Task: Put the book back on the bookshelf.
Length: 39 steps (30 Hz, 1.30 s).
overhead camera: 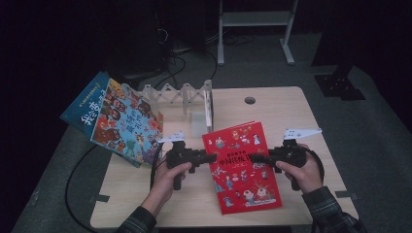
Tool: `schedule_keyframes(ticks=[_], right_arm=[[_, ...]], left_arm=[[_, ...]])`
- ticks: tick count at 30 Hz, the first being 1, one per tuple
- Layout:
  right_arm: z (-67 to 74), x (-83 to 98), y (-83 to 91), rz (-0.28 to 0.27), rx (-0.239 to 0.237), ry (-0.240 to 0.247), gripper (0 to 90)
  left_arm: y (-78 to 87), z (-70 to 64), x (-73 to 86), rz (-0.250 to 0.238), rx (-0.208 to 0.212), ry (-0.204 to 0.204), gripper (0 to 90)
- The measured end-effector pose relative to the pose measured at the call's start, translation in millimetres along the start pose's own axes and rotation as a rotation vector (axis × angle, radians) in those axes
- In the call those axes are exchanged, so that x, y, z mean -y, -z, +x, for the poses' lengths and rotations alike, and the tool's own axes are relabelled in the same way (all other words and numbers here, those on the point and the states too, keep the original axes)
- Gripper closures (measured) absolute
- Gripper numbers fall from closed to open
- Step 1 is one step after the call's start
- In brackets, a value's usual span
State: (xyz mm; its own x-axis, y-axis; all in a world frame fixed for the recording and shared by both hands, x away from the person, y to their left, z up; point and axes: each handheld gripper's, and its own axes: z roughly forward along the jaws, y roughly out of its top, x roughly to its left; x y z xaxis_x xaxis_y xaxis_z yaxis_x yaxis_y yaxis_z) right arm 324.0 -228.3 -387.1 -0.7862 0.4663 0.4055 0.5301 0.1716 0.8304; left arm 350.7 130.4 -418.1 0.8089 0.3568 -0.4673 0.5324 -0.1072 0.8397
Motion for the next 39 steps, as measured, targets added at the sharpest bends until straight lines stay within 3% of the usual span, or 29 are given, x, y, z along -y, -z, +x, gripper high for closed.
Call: schedule_keyframes(ticks=[10, 18, 23, 31, 36, 39], right_arm=[[0.1, 0.1, -4.0, 0.007, 0.092, 0.044, 58.6], [1.0, 0.7, -4.8, 0.009, 0.121, 0.068, 54.0], [0.9, 1.0, -3.0, 0.004, 0.136, 0.105, 50.6], [-4.1, 1.6, 2.4, -0.021, 0.186, 0.110, 40.3], [-9.5, 4.6, -0.7, 0.021, 0.239, 0.106, 34.8], [-14.1, 8.9, -5.7, 0.049, 0.242, 0.095, 33.1]], left_arm=[[7.1, -9.4, -9.2, -0.036, -0.002, -0.049, 66.3], [10.2, -15.8, -12.9, -0.041, -0.003, -0.055, 70.5], [12.3, -18.6, -14.6, -0.051, 0.003, -0.077, 71.7], [17.7, -22.3, -19.1, -0.070, 0.007, -0.112, 75.1], [20.4, -23.8, -21.3, -0.087, 0.024, -0.124, 76.8], [20.1, -26.9, -22.6, -0.084, 0.029, -0.142, 77.3]])
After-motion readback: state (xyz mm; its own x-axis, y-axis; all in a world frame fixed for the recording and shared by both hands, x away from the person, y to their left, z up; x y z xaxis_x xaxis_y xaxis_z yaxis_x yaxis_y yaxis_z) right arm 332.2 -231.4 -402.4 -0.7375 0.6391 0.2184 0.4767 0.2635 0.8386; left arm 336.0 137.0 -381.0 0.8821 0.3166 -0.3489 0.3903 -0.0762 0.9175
